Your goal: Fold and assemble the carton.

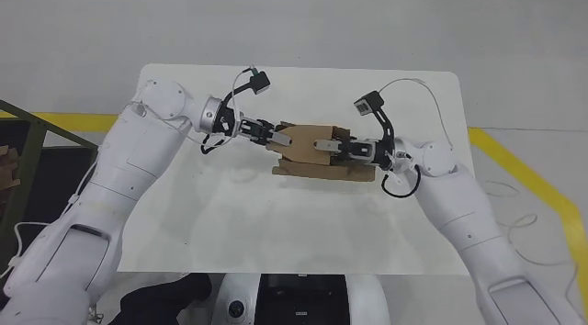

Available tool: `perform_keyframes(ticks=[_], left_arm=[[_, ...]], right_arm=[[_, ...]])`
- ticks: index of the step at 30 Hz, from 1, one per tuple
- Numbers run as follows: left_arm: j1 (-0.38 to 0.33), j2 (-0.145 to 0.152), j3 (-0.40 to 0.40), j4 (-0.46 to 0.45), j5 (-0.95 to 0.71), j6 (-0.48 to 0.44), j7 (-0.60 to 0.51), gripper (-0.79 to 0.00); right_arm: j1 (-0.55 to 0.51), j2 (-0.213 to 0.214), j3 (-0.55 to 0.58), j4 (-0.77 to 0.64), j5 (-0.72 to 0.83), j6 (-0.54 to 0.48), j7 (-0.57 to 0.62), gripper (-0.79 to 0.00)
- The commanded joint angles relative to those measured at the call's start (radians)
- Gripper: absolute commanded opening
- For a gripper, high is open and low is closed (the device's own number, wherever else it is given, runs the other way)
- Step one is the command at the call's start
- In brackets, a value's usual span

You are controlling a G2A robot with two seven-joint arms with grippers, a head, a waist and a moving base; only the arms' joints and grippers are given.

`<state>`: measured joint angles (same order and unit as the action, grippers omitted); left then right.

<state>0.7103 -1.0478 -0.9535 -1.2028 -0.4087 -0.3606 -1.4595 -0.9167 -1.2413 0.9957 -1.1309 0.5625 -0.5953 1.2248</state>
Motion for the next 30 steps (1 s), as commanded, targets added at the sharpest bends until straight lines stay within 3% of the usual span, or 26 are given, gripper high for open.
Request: perform_keyframes(ticks=[1, 3, 4, 15, 19, 20, 21, 22, 23, 30], left_arm=[[-0.001, 0.0, 0.002, -0.001, 0.002, 0.0, 0.0, -0.785], [-0.002, 0.0, 0.002, -0.001, 0.002, 0.001, -0.001, -0.785], [-0.003, 0.0, 0.002, -0.001, 0.002, 0.001, -0.001, -0.785], [0.0, 0.001, 0.001, -0.006, -0.012, 0.003, -0.003, -0.785], [0.006, 0.005, -0.001, -0.037, -0.024, 0.013, -0.013, -0.4], [0.009, 0.007, -0.003, -0.047, -0.031, 0.015, -0.015, -0.243], [0.013, 0.009, -0.007, -0.056, -0.042, 0.016, -0.016, -0.166], [0.017, 0.011, -0.011, -0.065, -0.052, 0.018, -0.018, -0.037], [0.021, 0.014, -0.015, -0.076, -0.061, 0.021, -0.021, 0.0], [0.049, 0.034, -0.04, -0.146, -0.101, 0.026, -0.026, 0.0]], right_arm=[[0.009, -0.001, -0.008, 0.011, -0.009, -0.001, -0.001, -0.668], [0.016, -0.003, -0.015, 0.021, -0.014, -0.004, -0.004, -0.696], [0.019, -0.003, -0.018, 0.025, -0.015, -0.006, -0.006, -0.785], [0.031, -0.005, -0.032, 0.048, -0.019, -0.017, -0.017, -0.785], [0.033, -0.005, -0.033, 0.054, -0.023, -0.02, -0.02, -0.785], [0.033, -0.005, -0.033, 0.055, -0.023, -0.021, -0.021, -0.785], [0.034, -0.005, -0.033, 0.057, -0.025, -0.022, -0.022, -0.785], [0.034, -0.006, -0.033, 0.059, -0.027, -0.024, -0.024, -0.785], [0.034, -0.006, -0.033, 0.061, -0.03, -0.024, -0.027, -0.785], [0.034, -0.008, -0.043, 0.054, -0.08, -0.012, -0.072, -0.785]])
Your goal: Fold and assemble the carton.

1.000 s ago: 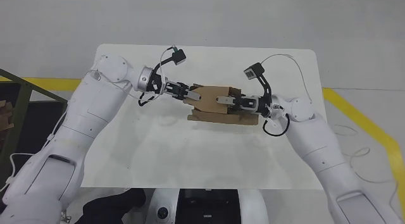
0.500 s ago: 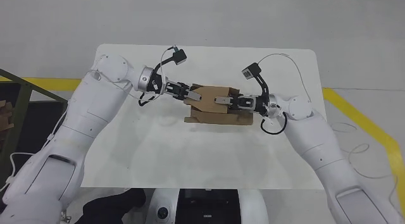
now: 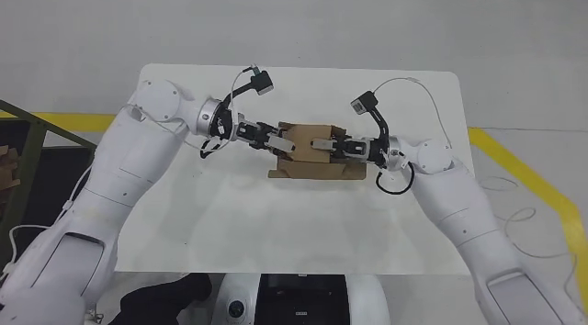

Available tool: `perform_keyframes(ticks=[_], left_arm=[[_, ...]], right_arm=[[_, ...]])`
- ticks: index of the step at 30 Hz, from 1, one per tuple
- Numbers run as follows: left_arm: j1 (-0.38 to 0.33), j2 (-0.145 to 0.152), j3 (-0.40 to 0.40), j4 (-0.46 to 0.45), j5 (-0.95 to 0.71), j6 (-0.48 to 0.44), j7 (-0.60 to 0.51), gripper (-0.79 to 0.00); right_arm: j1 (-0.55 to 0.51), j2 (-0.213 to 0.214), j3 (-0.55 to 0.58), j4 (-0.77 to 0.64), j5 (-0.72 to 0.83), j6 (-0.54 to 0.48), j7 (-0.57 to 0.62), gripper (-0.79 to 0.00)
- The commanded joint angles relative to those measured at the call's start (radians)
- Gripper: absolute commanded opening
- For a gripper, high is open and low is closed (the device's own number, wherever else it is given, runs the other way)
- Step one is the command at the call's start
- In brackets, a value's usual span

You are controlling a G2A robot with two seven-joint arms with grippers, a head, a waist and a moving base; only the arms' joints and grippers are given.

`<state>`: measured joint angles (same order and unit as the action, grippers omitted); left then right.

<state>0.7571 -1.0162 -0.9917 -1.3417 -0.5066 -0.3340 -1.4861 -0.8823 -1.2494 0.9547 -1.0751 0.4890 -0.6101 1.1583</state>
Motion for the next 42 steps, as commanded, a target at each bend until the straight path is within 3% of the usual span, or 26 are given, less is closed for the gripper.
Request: perform_keyframes(ticks=[1, 19, 32, 42], left_arm=[[0.005, 0.004, -0.004, -0.015, -0.008, -0.001, 0.001, 0.0], [-0.02, 0.007, 0.041, -0.034, -0.065, -0.023, 0.023, 0.0], [-0.049, -0.007, 0.093, -0.035, 0.024, -0.054, 0.062, 0.0], [-0.01, 0.005, 0.036, -0.074, 0.004, -0.073, 0.079, 0.0]], right_arm=[[-0.001, -0.001, -0.003, -0.004, -0.013, 0.005, -0.013, -0.785], [-0.024, -0.004, -0.006, -0.035, -0.043, 0.006, -0.07, -0.785], [-0.047, -0.002, 0.001, -0.077, -0.057, 0.006, -0.089, -0.785], [-0.068, 0.004, 0.02, -0.098, -0.045, 0.001, -0.092, -0.785]])
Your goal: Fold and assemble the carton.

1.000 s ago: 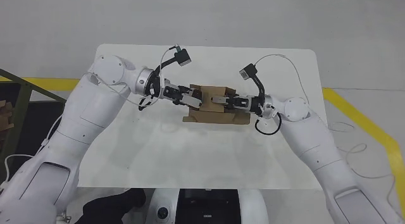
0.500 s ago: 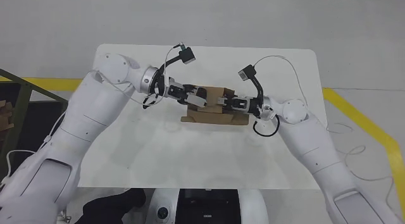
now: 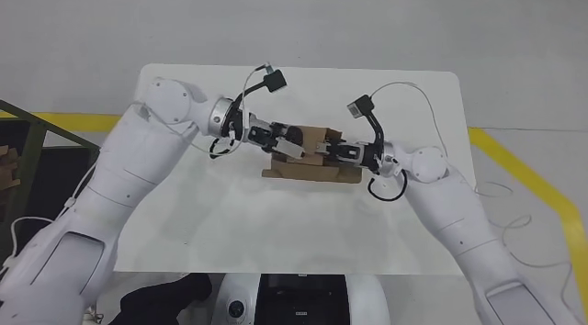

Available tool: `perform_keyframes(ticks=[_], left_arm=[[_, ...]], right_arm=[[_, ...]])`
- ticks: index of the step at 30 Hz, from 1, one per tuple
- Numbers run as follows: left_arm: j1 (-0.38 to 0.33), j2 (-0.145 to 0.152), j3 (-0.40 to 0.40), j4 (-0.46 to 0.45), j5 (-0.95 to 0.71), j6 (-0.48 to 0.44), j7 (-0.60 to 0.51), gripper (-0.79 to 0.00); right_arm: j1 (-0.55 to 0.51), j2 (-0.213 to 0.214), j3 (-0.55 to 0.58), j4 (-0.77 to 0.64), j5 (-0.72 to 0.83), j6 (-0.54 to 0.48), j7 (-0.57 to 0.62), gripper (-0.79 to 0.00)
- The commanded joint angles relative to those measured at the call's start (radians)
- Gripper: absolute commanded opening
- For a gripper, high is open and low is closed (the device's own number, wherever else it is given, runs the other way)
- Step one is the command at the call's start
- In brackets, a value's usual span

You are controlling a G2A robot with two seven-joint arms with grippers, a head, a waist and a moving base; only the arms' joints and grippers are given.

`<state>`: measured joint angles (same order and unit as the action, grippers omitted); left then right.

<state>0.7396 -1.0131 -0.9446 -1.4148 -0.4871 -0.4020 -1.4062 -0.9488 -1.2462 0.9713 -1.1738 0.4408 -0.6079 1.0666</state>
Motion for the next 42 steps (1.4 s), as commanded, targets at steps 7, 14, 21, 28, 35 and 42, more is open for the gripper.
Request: perform_keyframes(ticks=[7, 14, 21, 28, 35, 42], left_arm=[[0.063, 0.024, -0.087, -0.003, -0.064, -0.01, -0.002, 0.0], [0.083, 0.03, -0.107, 0.02, -0.061, -0.008, -0.002, 0.0], [0.073, 0.027, -0.1, 0.036, -0.028, -0.003, 0.027, 0.0], [0.065, 0.023, -0.091, 0.034, -0.017, 0.004, 0.034, 0.0], [0.059, 0.019, -0.081, 0.029, -0.019, 0.013, 0.027, 0.0], [0.049, 0.014, -0.07, 0.024, -0.022, 0.019, 0.018, 0.0]], right_arm=[[-0.025, 0.011, 0.041, -0.012, 0.028, -0.017, 0.005, -0.785], [-0.059, 0.024, 0.068, -0.059, 0.02, -0.012, 0.022, -0.785], [-0.073, 0.027, 0.051, -0.107, -0.018, 0.011, 0.045, -0.785], [-0.075, 0.024, 0.021, -0.135, -0.04, 0.011, 0.056, -0.785], [-0.06, 0.018, -0.009, -0.132, -0.036, 0.016, 0.069, -0.785], [-0.046, 0.013, -0.031, -0.128, -0.039, 0.018, 0.072, -0.785]])
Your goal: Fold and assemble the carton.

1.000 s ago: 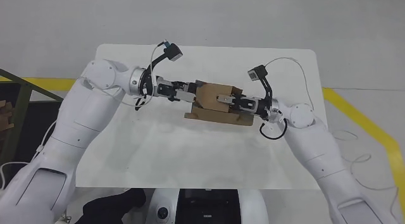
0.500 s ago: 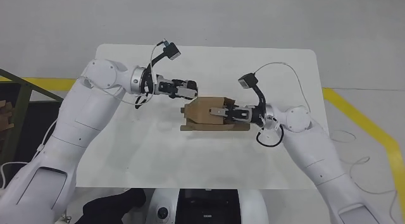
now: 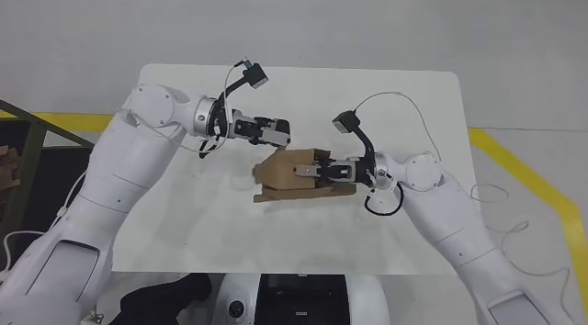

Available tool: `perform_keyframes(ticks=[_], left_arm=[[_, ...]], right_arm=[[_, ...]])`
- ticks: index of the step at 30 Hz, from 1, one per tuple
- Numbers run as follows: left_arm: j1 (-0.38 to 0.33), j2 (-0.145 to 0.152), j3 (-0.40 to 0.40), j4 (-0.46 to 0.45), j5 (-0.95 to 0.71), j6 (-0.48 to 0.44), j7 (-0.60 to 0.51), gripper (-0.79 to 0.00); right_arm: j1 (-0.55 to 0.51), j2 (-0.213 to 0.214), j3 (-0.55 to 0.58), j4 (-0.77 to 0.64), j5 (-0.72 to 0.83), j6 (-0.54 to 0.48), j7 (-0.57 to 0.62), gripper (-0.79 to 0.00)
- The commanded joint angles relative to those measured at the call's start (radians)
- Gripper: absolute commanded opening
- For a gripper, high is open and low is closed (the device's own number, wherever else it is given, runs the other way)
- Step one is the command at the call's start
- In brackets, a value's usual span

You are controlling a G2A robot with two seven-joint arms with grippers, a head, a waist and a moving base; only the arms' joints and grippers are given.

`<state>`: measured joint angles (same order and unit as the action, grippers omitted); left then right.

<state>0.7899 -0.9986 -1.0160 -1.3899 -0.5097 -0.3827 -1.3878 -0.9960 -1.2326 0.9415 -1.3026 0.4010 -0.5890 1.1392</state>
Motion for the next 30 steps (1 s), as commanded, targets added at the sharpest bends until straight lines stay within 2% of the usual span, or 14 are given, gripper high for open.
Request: perform_keyframes(ticks=[1, 9, 15, 22, 30], left_arm=[[-0.002, -0.001, 0.003, -0.002, 0.0, 0.0, -0.001, 0.0], [-0.008, -0.006, 0.015, 0.005, -0.014, 0.005, -0.031, 0.0], [0.006, 0.003, -0.022, 0.001, 0.023, -0.003, 0.012, 0.0], [0.05, 0.017, -0.07, -0.059, 0.024, 0.006, 0.023, 0.0], [0.074, 0.023, -0.085, -0.111, 0.028, 0.017, 0.014, 0.0]], right_arm=[[0.002, -0.001, -0.004, 0.002, 0.001, 0.001, -0.001, -0.785], [0.009, -0.002, -0.002, 0.019, 0.027, -0.004, -0.008, -0.785], [-0.002, 0.01, 0.043, 0.015, 0.037, -0.016, -0.016, -0.785], [-0.035, 0.021, 0.091, -0.016, 0.006, 0.013, -0.106, -0.785], [-0.043, 0.017, 0.103, -0.007, 0.067, 0.047, -0.174, -0.785]])
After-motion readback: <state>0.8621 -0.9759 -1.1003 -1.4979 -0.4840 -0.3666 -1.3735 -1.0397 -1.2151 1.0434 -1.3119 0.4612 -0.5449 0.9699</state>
